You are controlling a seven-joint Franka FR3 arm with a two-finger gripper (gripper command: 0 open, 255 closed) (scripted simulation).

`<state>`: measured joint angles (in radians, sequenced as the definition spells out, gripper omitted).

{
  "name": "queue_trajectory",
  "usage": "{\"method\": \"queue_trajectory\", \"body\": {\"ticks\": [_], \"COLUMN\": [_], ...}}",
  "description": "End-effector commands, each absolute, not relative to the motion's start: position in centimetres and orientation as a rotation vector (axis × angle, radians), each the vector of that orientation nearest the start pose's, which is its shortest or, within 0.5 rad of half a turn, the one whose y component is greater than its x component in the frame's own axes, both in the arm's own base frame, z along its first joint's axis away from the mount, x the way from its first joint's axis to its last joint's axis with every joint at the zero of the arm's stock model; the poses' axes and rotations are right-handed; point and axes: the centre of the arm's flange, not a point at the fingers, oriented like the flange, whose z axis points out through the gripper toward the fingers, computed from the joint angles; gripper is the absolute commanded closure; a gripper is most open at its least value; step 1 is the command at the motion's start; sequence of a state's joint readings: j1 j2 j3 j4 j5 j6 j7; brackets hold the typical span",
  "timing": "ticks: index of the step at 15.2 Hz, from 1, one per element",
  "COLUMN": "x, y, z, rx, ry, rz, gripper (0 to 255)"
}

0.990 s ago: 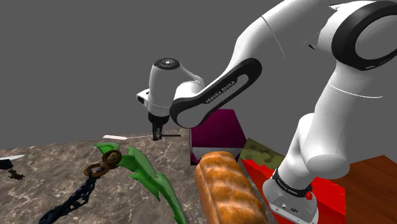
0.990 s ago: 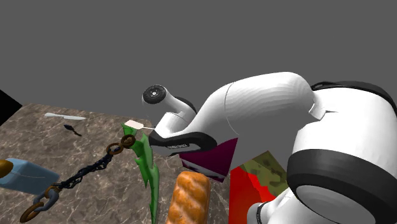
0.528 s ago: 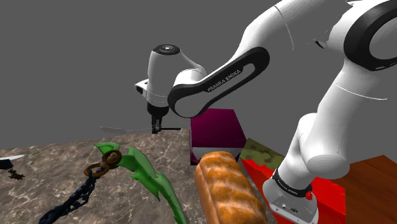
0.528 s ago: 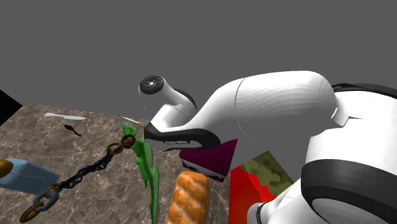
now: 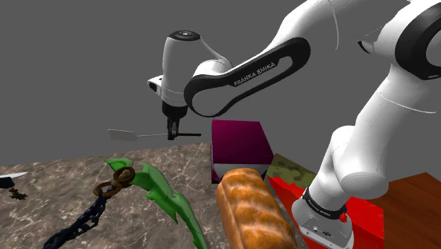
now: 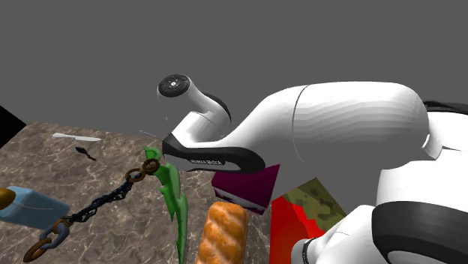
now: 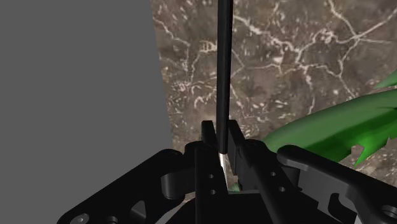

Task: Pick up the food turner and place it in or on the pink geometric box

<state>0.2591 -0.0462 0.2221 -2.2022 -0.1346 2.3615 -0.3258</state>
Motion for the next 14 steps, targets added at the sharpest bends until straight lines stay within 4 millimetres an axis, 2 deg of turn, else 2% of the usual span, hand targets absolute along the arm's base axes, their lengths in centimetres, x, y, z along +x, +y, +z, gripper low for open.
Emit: {"method": "queue_trajectory", "body": {"ticks": [1, 14], "x": [48.0, 48.0], "y": [24.9, 24.9], "z": [43.3, 50.1], "rx": [-2.905, -2.905], "ry": [-1.392, -1.392], "rz": [-0.342, -0.342], "gripper": [255, 255]}}
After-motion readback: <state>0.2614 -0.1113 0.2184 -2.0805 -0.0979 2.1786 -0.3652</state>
